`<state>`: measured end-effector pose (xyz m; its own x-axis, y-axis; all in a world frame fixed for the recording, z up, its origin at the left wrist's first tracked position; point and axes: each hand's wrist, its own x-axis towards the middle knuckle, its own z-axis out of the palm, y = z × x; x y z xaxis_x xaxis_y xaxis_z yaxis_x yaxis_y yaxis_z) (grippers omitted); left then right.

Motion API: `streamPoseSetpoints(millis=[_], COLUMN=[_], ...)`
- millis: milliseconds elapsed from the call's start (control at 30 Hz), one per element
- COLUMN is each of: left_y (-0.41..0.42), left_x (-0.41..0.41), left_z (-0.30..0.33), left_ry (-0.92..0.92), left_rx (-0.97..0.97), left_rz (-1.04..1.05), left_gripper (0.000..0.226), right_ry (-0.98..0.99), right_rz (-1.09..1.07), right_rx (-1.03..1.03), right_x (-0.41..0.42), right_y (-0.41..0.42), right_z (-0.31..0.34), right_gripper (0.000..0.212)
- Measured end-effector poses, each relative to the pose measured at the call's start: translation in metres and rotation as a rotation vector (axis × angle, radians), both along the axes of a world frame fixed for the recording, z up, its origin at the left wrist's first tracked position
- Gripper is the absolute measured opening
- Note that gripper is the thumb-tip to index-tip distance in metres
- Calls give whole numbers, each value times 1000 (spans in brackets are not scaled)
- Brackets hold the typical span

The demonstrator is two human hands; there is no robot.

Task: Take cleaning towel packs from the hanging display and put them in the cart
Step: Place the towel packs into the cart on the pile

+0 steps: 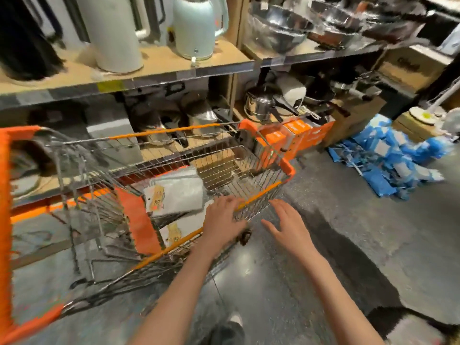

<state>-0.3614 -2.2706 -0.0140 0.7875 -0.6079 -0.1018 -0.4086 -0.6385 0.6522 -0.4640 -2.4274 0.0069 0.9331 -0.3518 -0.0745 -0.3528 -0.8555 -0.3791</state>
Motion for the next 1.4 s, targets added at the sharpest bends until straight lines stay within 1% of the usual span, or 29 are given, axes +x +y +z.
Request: streamPoseSetpoints(millis=[67,167,267,400,500,700,800,900,967,1067,1133,1200,1267,1367,1400], left_y=[-4,7,32,66,84,99,100,102,104,95,87,81,77,74,73], left_x=[12,26,38,59,78,104,119,133,143,148,147,142,136,125,122], left_z=[-5,-18,-35,-61,-83,-129,-149,-166,-181,-205,-222,-246,-266,-289,-293], left_ry=[5,75,129,204,246,401,449,483,499,607,667,650,662,680,686], left_rx=[23,48,58,61,49,43,63,52,17,-162,-245,-267,-245,-258,-267], left_rz=[79,208,364,537,635,693,683,730,802,963,1070,1152,1182,1271,1328], left_gripper=[57,58,56,55,57,67,70,71,73,74,75,74,73,84,84], right_ry=[0,-22,43,101,178,350,433,498,535,597,638,680,710,767,768], right_rz=[83,236,381,521,600,694,733,803,841,876,889,872,858,828,824], right_rx=[53,105,133,199,179,94,95,110,128,181,225,278,329,336,344], right_x=[29,73,117,172,204,246,257,267,277,291,300,303,303,304,306], right_y=[-15,-19,-4,24,41,49,52,54,56,64,72,79,84,87,88], right_z=[1,-9,-27,-57,-90,-152,-176,-195,-210,-231,-247,-268,-292,-322,-330], right_gripper=[61,59,58,59,60,58,58,59,59,60,58,58,62,67,68])
